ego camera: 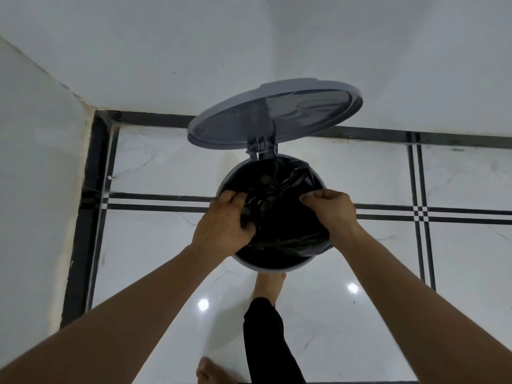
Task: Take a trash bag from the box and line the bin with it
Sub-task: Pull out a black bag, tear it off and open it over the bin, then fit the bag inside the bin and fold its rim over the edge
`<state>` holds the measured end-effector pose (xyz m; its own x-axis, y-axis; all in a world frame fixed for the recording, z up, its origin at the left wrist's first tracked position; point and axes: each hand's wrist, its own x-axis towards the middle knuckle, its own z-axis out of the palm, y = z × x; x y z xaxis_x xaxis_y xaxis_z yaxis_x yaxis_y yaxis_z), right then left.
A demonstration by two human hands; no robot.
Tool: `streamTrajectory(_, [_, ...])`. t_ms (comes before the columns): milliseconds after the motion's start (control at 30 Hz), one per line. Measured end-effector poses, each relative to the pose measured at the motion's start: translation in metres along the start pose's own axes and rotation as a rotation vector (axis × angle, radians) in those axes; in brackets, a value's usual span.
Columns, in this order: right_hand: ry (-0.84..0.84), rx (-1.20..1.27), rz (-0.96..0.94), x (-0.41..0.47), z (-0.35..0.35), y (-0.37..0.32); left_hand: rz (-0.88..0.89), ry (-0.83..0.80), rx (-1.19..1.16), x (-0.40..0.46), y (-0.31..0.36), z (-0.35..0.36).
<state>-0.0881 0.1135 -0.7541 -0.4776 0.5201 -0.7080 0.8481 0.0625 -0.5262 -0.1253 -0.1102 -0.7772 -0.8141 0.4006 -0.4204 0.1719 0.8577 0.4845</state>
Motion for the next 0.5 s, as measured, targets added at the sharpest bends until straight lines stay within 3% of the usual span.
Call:
streamTrajectory(67, [-0.045,0.088,0.036,0.004,-0.001,0.004,-0.115,0.111,-0.108,0.001,0.006,0.0])
streamTrajectory(167, [0.086,0.171,-0.005,0.008,0.003,0.007,-0.171,0.301,0.026,0.0,0.013,-0.004])
streamTrajectory(233, [-0.057,0.184,0.124,0.0,0.014,0.012,-0.14,0.364,0.124,0.0,0.012,-0.002])
streamTrajectory(333, [-0.244,0.155,0.227,-0.003,0.025,0.023,-0.102,0.33,0.144,0.0,0.008,0.0])
streamTrajectory(467, [-0.123,0.491,0.26,-0.006,0.015,0.02,-0.058,0.266,0.148,0.002,0.005,-0.001])
streamTrajectory(500, [-0.095,0.433,0.218,-0.006,0.013,0.023,-0.048,0.268,0.148,0.002,0.005,-0.001])
